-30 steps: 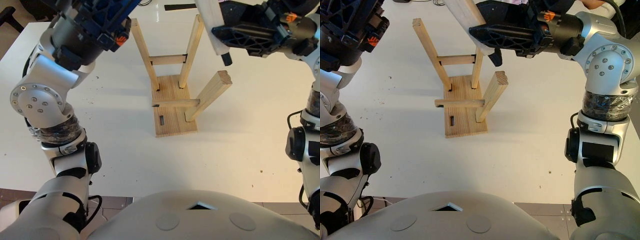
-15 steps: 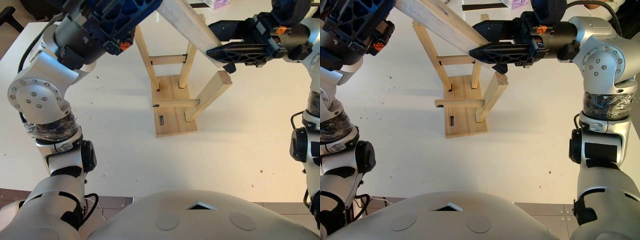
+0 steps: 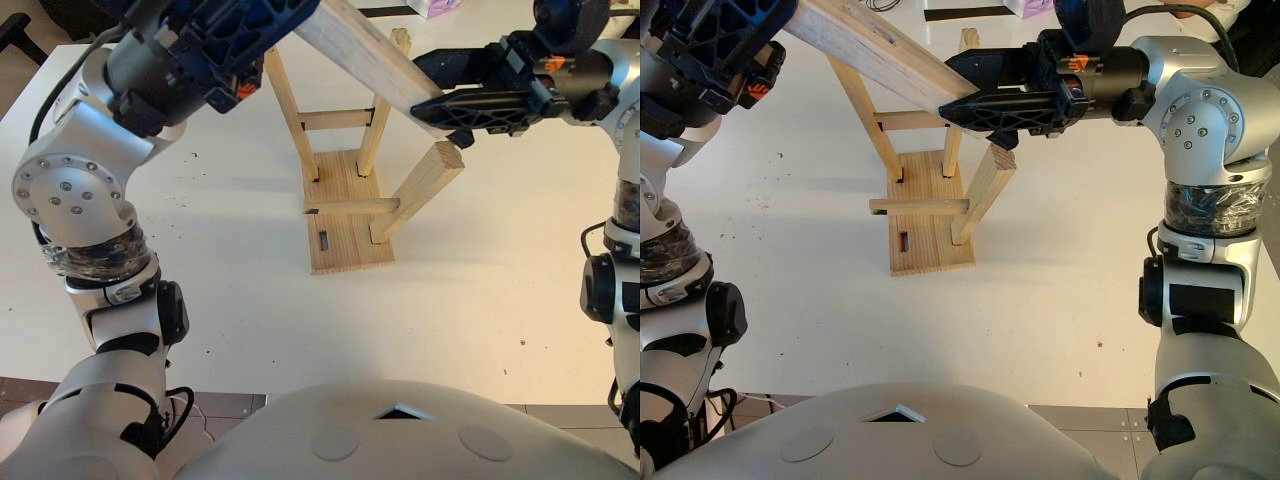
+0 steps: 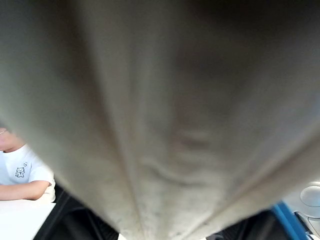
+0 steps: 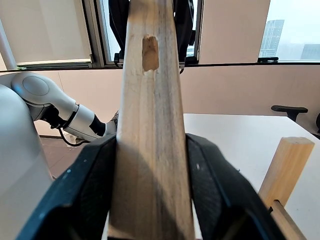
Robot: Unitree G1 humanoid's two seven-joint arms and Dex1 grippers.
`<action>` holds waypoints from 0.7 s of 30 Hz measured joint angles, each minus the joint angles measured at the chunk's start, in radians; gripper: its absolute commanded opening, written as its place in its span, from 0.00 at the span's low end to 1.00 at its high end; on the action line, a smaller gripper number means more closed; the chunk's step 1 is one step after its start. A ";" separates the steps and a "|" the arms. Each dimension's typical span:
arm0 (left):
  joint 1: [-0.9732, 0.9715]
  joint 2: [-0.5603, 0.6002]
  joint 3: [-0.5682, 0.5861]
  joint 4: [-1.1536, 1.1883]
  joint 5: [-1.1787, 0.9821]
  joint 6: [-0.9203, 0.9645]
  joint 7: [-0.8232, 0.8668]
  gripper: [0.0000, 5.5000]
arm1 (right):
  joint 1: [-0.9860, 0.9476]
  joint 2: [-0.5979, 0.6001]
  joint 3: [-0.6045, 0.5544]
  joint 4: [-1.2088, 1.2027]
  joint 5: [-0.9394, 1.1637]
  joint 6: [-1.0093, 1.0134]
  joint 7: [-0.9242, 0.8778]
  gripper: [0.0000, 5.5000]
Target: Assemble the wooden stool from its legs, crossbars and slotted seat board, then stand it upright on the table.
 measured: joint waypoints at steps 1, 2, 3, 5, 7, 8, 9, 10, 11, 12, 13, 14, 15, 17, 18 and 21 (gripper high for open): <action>0.002 -0.004 0.004 0.000 0.000 -0.005 0.005 0.40 | 0.000 0.005 0.000 -0.001 -0.009 -0.026 -0.005 0.44; 0.003 -0.007 0.007 0.000 0.000 -0.008 0.009 0.40 | 0.000 0.011 0.001 -0.003 -0.023 -0.054 -0.007 0.46; 0.004 -0.008 0.012 0.000 0.001 -0.010 0.015 0.39 | 0.001 0.014 0.000 -0.003 -0.039 -0.080 -0.009 0.48; 0.009 -0.008 0.024 0.001 0.001 -0.018 0.025 0.39 | 0.001 0.024 -0.001 0.003 -0.056 -0.122 -0.024 0.54; 0.009 -0.007 0.030 0.006 0.007 -0.028 0.026 0.39 | 0.001 0.038 -0.005 0.004 -0.068 -0.136 -0.044 0.59; 0.008 -0.005 0.034 0.012 0.018 -0.031 0.025 0.39 | 0.001 0.041 -0.008 0.005 -0.075 -0.141 -0.061 0.60; 0.007 -0.002 0.038 0.020 0.028 -0.035 0.023 0.38 | 0.001 0.042 -0.012 0.007 -0.083 -0.145 -0.072 0.60; 0.001 0.011 0.044 0.034 0.046 -0.043 0.016 0.38 | 0.001 0.042 -0.015 0.013 -0.096 -0.158 -0.088 0.60; -0.009 0.030 0.058 0.052 0.063 -0.049 0.004 0.37 | 0.001 0.042 -0.019 0.023 -0.114 -0.171 -0.101 0.60; -0.017 0.047 0.074 0.064 0.072 -0.052 -0.006 0.37 | 0.001 0.043 -0.023 0.031 -0.122 -0.178 -0.114 0.60; -0.024 0.077 0.091 0.078 0.086 -0.055 -0.024 0.37 | 0.001 0.043 -0.033 0.039 -0.130 -0.185 -0.129 0.60; -0.025 0.107 0.110 0.087 0.101 -0.059 -0.041 0.37 | 0.002 0.043 -0.041 0.042 -0.133 -0.194 -0.142 0.60; -0.023 0.140 0.129 0.094 0.117 -0.062 -0.062 0.37 | 0.003 0.044 -0.052 0.043 -0.134 -0.204 -0.156 0.60; -0.010 0.217 0.169 0.117 0.145 -0.063 -0.115 0.37 | 0.012 0.046 -0.086 0.035 -0.133 -0.220 -0.193 0.60; 0.004 0.270 0.197 0.141 0.171 -0.061 -0.155 0.37 | 0.028 0.045 -0.115 0.022 -0.131 -0.223 -0.219 0.60; 0.053 0.417 0.226 0.212 0.259 -0.054 -0.294 0.37 | 0.102 0.038 -0.204 -0.026 -0.126 -0.233 -0.297 0.60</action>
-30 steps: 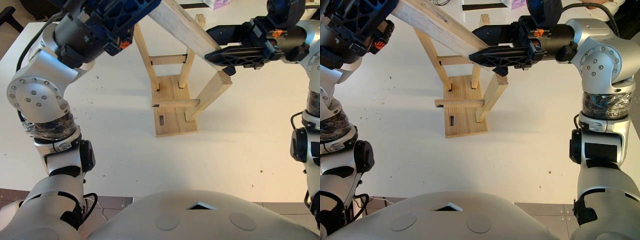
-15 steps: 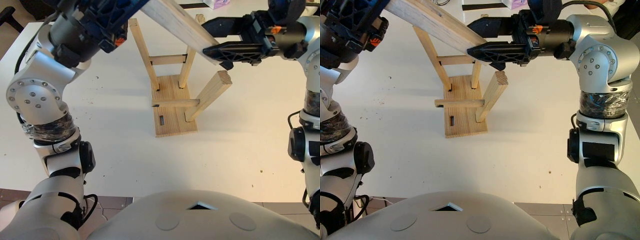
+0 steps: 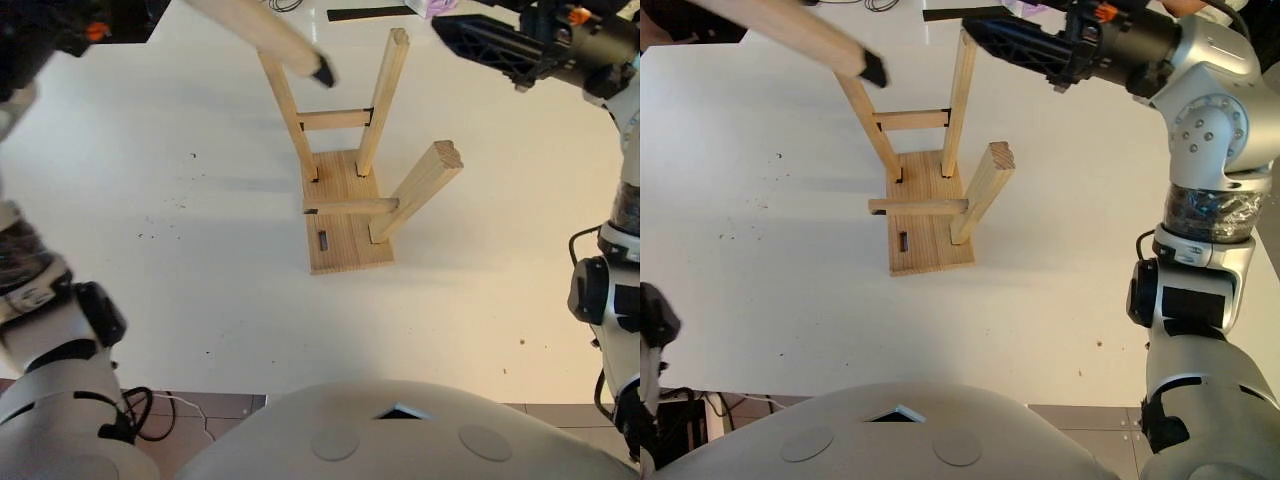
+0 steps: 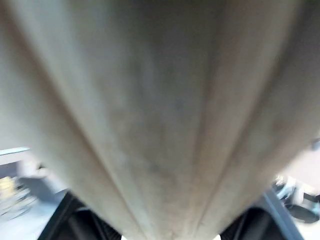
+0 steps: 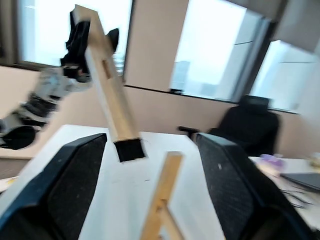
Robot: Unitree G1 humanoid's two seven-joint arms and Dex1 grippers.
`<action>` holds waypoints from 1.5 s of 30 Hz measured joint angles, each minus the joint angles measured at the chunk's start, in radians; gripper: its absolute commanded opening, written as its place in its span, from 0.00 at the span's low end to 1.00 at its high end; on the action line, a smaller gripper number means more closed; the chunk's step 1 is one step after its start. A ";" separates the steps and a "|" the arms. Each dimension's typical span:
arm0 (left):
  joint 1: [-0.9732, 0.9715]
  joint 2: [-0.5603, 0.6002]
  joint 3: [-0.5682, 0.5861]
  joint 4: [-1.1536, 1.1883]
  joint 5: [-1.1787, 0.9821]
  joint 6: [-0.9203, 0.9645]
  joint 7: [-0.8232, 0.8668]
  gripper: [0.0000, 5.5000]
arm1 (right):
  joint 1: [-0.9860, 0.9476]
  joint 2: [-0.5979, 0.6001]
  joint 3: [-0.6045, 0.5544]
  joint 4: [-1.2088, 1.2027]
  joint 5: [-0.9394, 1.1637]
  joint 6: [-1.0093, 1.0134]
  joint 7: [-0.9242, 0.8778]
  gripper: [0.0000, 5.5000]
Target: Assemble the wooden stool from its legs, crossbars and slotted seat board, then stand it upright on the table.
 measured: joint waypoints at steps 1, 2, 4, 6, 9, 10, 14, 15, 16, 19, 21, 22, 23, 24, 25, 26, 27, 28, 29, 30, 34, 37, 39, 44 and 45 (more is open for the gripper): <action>0.013 0.032 -0.002 0.021 0.029 -0.001 -0.037 0.37 | 0.023 -0.002 -0.028 -0.013 0.000 -0.005 -0.027 0.60; 0.035 0.058 -0.005 0.049 0.058 -0.003 -0.083 0.37 | 0.053 -0.001 -0.063 -0.035 0.001 -0.020 -0.066 0.60; 0.117 0.076 -0.027 0.057 0.125 -0.026 -0.142 0.37 | 0.087 0.006 -0.105 -0.069 0.009 -0.027 -0.123 0.60; 0.234 0.066 -0.053 0.032 0.184 -0.043 -0.180 0.37 | 0.129 0.010 -0.137 -0.110 0.020 -0.027 -0.169 0.60; 0.358 -0.006 -0.063 -0.055 0.200 -0.062 -0.171 0.37 | 0.174 0.010 -0.152 -0.118 0.037 -0.025 -0.199 0.60; 0.378 -0.030 -0.065 -0.084 0.199 -0.066 -0.160 0.37 | 0.174 0.009 -0.150 -0.105 0.036 -0.025 -0.201 0.60; 0.441 -0.126 -0.080 -0.181 0.203 -0.108 -0.097 0.37 | 0.125 -0.001 -0.126 0.021 0.008 -0.038 -0.186 0.60; 0.460 -0.152 -0.093 -0.203 0.203 -0.110 -0.088 0.37 | 0.106 -0.003 -0.117 0.052 -0.001 -0.045 -0.181 0.60; 0.478 -0.177 -0.108 -0.229 0.203 -0.114 -0.071 0.37 | 0.083 -0.005 -0.101 0.084 -0.012 -0.058 -0.169 0.60; 0.500 -0.212 -0.135 -0.272 0.210 -0.133 -0.055 0.37 | 0.039 -0.005 -0.072 0.143 -0.037 -0.073 -0.145 0.60; 0.529 -0.227 -0.159 -0.295 0.235 -0.154 -0.051 0.37 | 0.013 -0.003 -0.048 0.187 -0.058 -0.087 -0.123 0.60; 0.547 -0.236 -0.168 -0.298 0.250 -0.163 -0.050 0.37 | 0.001 -0.004 -0.038 0.209 -0.068 -0.095 -0.114 0.60; 0.562 -0.242 -0.171 -0.298 0.262 -0.176 -0.050 0.37 | -0.014 -0.004 -0.030 0.230 -0.073 -0.099 -0.105 0.60; 0.572 -0.245 -0.176 -0.298 0.273 -0.187 -0.049 0.37 | -0.027 -0.004 -0.025 0.245 -0.077 -0.101 -0.096 0.60; 0.578 -0.248 -0.178 -0.298 0.288 -0.202 -0.049 0.37 | -0.040 -0.004 -0.022 0.258 -0.079 -0.104 -0.086 0.60; 0.582 -0.251 -0.178 -0.296 0.295 -0.216 -0.049 0.37 | -0.052 -0.004 -0.020 0.269 -0.082 -0.107 -0.080 0.60; 0.584 -0.258 -0.180 -0.289 0.309 -0.234 -0.049 0.37 | -0.062 -0.004 -0.019 0.277 -0.086 -0.112 -0.072 0.60; 0.588 -0.268 -0.182 -0.280 0.318 -0.247 -0.048 0.37 | -0.065 -0.004 -0.017 0.284 -0.088 -0.117 -0.065 0.60; 0.596 -0.281 -0.188 -0.275 0.330 -0.260 -0.047 0.37 | -0.066 -0.003 -0.013 0.289 -0.092 -0.120 -0.057 0.60; 0.602 -0.289 -0.197 -0.273 0.334 -0.266 -0.045 0.37 | -0.067 -0.001 -0.007 0.293 -0.098 -0.120 -0.051 0.60; 0.616 -0.329 -0.211 -0.273 0.347 -0.293 -0.026 0.37 | -0.083 0.007 0.013 0.313 -0.105 -0.120 -0.037 0.60; 0.643 -0.351 -0.224 -0.283 0.355 -0.306 -0.009 0.37 | -0.106 0.009 0.015 0.324 -0.105 -0.120 -0.022 0.60; 0.660 -0.357 -0.234 -0.295 0.357 -0.317 -0.007 0.37 | -0.109 0.009 0.016 0.327 -0.105 -0.120 -0.018 0.60; 0.671 -0.338 -0.256 -0.302 0.369 -0.325 -0.018 0.37 | -0.109 0.016 0.017 0.326 -0.105 -0.119 -0.020 0.60; 0.670 -0.327 -0.261 -0.300 0.374 -0.330 -0.025 0.37 | -0.109 0.016 0.017 0.326 -0.105 -0.118 -0.021 0.60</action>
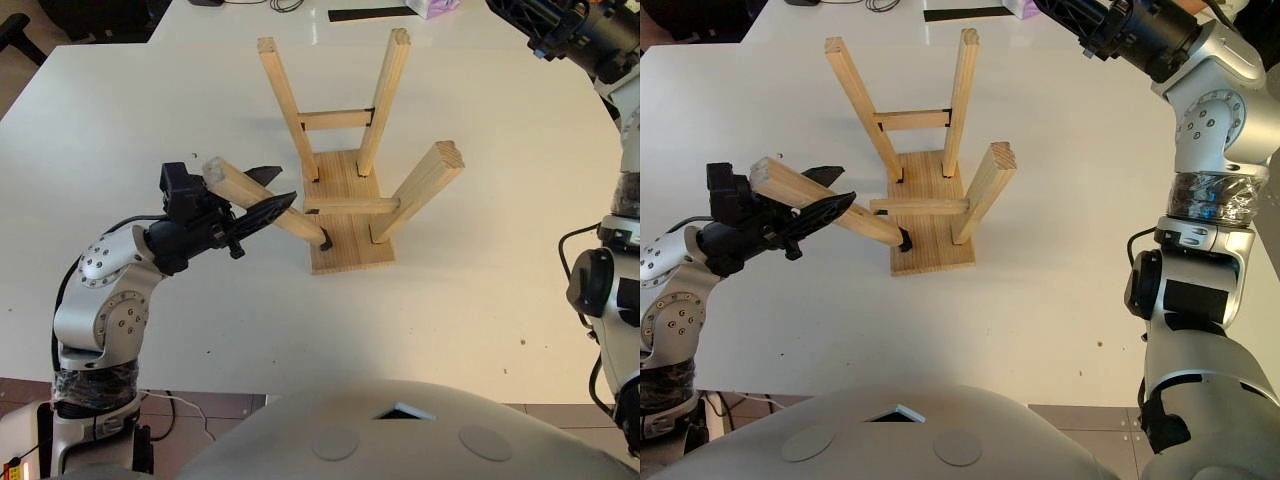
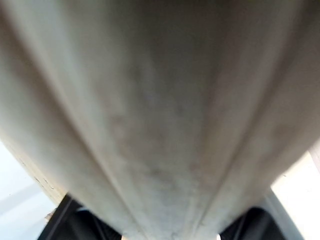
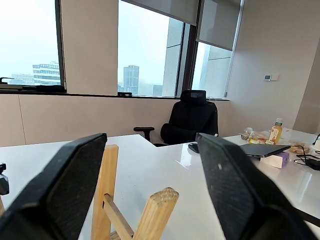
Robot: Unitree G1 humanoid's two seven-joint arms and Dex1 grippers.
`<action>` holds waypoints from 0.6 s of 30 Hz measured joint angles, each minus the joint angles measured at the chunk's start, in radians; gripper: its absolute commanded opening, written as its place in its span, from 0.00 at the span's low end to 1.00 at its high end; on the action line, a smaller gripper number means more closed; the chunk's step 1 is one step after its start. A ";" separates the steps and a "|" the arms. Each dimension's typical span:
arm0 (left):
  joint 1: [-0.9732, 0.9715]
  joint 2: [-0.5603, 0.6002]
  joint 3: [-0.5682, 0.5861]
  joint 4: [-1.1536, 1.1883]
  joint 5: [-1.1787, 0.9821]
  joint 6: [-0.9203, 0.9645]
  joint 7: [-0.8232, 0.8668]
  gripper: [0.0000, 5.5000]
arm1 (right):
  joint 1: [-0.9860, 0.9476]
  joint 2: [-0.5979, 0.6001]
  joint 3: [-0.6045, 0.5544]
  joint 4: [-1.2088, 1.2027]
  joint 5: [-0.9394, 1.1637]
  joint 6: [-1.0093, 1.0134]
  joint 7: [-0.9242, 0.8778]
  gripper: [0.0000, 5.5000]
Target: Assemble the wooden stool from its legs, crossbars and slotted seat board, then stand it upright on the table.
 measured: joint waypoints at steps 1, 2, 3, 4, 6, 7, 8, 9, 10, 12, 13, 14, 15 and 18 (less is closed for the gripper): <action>-0.001 0.009 -0.004 0.003 0.002 -0.003 -0.006 0.37 | 0.000 0.001 0.000 0.000 0.000 0.001 -0.001 0.60; -0.002 0.017 -0.008 0.008 0.003 -0.007 -0.015 0.37 | 0.000 0.002 0.000 -0.002 0.000 0.002 -0.004 0.60; -0.006 0.027 -0.009 0.014 0.003 -0.009 -0.023 0.37 | 0.000 0.002 -0.001 -0.004 0.000 0.003 -0.007 0.60; -0.017 0.040 -0.012 0.020 0.002 -0.008 -0.034 0.37 | 0.002 0.003 -0.003 -0.011 0.001 0.004 -0.011 0.60; -0.044 0.069 -0.015 0.036 -0.002 0.003 -0.063 0.37 | 0.012 0.005 -0.007 -0.034 0.002 0.005 -0.021 0.60; -0.060 0.090 -0.015 0.049 -0.008 0.010 -0.081 0.37 | 0.024 0.007 -0.010 -0.047 0.003 0.005 -0.029 0.60; -0.075 0.106 -0.014 0.060 -0.011 0.016 -0.098 0.37 | 0.037 0.010 -0.016 -0.060 0.003 0.005 -0.038 0.60; -0.090 0.124 -0.014 0.072 -0.016 0.026 -0.114 0.37 | 0.055 0.015 -0.026 -0.075 0.006 0.005 -0.046 0.60; -0.100 0.134 -0.014 0.081 -0.019 0.031 -0.123 0.37 | 0.065 0.017 -0.033 -0.082 0.006 0.006 -0.052 0.60; -0.125 0.157 -0.016 0.111 -0.020 0.033 -0.156 0.37 | 0.096 0.023 -0.045 -0.110 0.010 0.006 -0.069 0.60; -0.134 0.165 -0.019 0.122 -0.020 0.033 -0.165 0.37 | 0.105 0.026 -0.046 -0.116 0.012 0.007 -0.073 0.60; -0.147 0.172 -0.022 0.136 -0.020 0.034 -0.178 0.37 | 0.117 0.030 -0.048 -0.131 0.021 0.008 -0.082 0.60; -0.151 0.174 -0.025 0.143 -0.020 0.032 -0.185 0.37 | 0.125 0.031 -0.049 -0.143 0.026 0.010 -0.087 0.60; -0.171 0.188 -0.038 0.162 -0.020 0.030 -0.208 0.37 | 0.144 0.032 -0.062 -0.162 0.039 0.014 -0.099 0.60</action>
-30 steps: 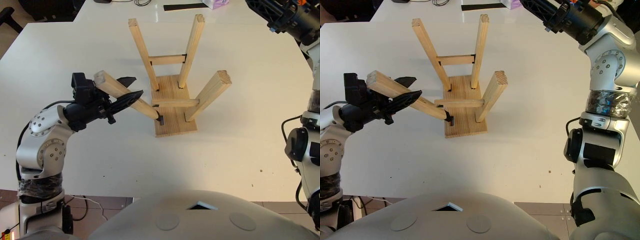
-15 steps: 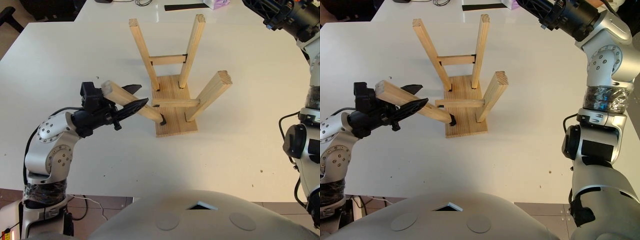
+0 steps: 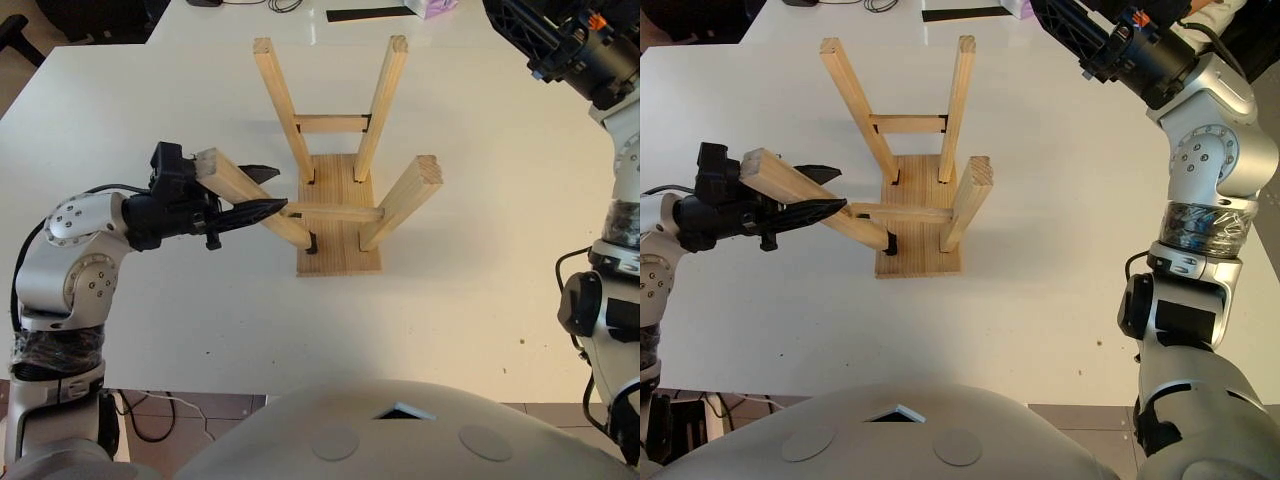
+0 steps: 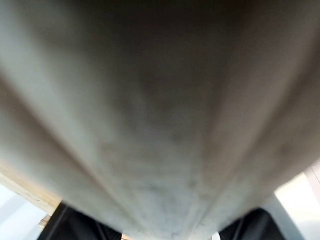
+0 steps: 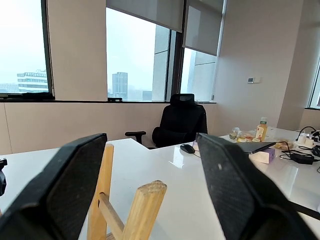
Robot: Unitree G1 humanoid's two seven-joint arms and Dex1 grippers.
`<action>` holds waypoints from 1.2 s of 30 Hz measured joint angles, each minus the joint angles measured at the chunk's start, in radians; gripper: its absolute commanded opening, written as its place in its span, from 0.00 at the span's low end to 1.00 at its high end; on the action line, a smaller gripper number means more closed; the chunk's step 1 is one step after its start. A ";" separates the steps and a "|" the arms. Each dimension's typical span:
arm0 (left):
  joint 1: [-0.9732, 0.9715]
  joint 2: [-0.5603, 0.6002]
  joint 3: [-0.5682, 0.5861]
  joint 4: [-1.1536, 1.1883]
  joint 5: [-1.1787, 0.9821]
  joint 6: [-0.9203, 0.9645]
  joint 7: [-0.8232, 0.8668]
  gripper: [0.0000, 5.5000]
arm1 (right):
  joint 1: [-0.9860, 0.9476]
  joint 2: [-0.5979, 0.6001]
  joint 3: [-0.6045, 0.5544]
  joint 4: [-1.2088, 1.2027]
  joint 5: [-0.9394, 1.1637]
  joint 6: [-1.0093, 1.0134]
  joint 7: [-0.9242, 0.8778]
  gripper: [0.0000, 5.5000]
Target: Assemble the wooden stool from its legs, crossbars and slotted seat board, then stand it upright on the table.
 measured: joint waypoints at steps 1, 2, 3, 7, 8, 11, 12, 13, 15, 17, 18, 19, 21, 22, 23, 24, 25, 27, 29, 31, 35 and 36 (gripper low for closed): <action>-0.012 0.010 -0.006 0.010 0.000 0.000 -0.012 0.37 | 0.006 0.000 -0.006 -0.004 0.001 0.000 -0.004 0.60; -0.019 0.015 -0.010 0.017 0.000 0.000 -0.019 0.37 | 0.009 -0.001 -0.008 -0.008 0.001 0.000 -0.006 0.60; -0.030 0.019 -0.016 0.031 0.000 -0.001 -0.030 0.37 | 0.016 -0.001 -0.009 -0.013 0.001 0.001 -0.008 0.60; -0.057 0.028 -0.037 0.068 0.002 -0.015 -0.061 0.37 | 0.023 0.000 -0.008 -0.020 0.001 0.005 -0.008 0.60; -0.063 0.033 -0.043 0.074 0.004 -0.021 -0.071 0.37 | 0.023 0.000 -0.008 -0.020 0.001 0.006 -0.007 0.60; -0.083 0.053 -0.068 0.081 0.012 -0.025 -0.102 0.37 | 0.023 -0.003 0.001 -0.017 0.000 0.006 0.004 0.60; -0.088 0.060 -0.080 0.083 0.017 -0.026 -0.111 0.37 | 0.023 -0.004 0.008 -0.014 0.000 0.006 0.009 0.60; -0.096 0.064 -0.093 0.085 0.024 -0.031 -0.120 0.37 | 0.023 -0.004 0.019 -0.010 -0.001 0.006 0.016 0.60; -0.104 0.067 -0.120 0.096 0.052 -0.044 -0.130 0.37 | 0.023 -0.003 0.026 -0.002 -0.002 0.006 0.026 0.60; -0.124 0.067 -0.134 0.116 0.057 -0.048 -0.145 0.37 | 0.021 -0.003 0.035 0.010 -0.006 0.005 0.035 0.60; -0.130 0.067 -0.140 0.120 0.059 -0.048 -0.146 0.37 | 0.020 -0.003 0.041 0.015 -0.007 0.005 0.038 0.60; -0.131 0.067 -0.141 0.119 0.060 -0.048 -0.146 0.37 | 0.020 -0.003 0.047 0.017 -0.010 0.005 0.041 0.60; -0.124 0.067 -0.134 0.107 0.059 -0.050 -0.136 0.37 | 0.019 -0.003 0.055 0.018 -0.011 0.005 0.042 0.60; -0.114 0.066 -0.127 0.093 0.059 -0.050 -0.123 0.37 | 0.018 -0.003 0.056 0.017 -0.010 0.005 0.042 0.60; -0.099 0.063 -0.118 0.078 0.059 -0.049 -0.108 0.37 | 0.017 -0.003 0.056 0.017 -0.010 0.005 0.041 0.60; -0.088 0.062 -0.112 0.066 0.058 -0.047 -0.097 0.37 | 0.018 -0.003 0.056 0.015 -0.010 0.006 0.040 0.60; -0.077 0.060 -0.106 0.050 0.057 -0.044 -0.086 0.37 | 0.018 -0.003 0.056 0.013 -0.009 0.006 0.039 0.60; -0.046 0.056 -0.090 0.018 0.054 -0.042 -0.058 0.37 | 0.019 -0.005 0.053 0.007 -0.008 0.006 0.034 0.60; -0.021 0.053 -0.080 -0.007 0.051 -0.042 -0.037 0.37 | 0.023 -0.007 0.054 -0.003 -0.009 0.007 0.033 0.60; -0.006 0.051 -0.074 -0.023 0.051 -0.042 -0.023 0.37 | 0.034 -0.012 0.069 -0.033 -0.021 0.007 0.035 0.60; 0.000 0.049 -0.071 -0.037 0.050 -0.038 -0.005 0.37 | 0.037 -0.018 0.106 -0.144 -0.038 0.050 -0.003 0.60; 0.004 0.045 -0.070 -0.049 0.050 -0.035 0.011 0.37 | 0.027 -0.017 0.107 -0.184 -0.037 0.077 -0.039 0.57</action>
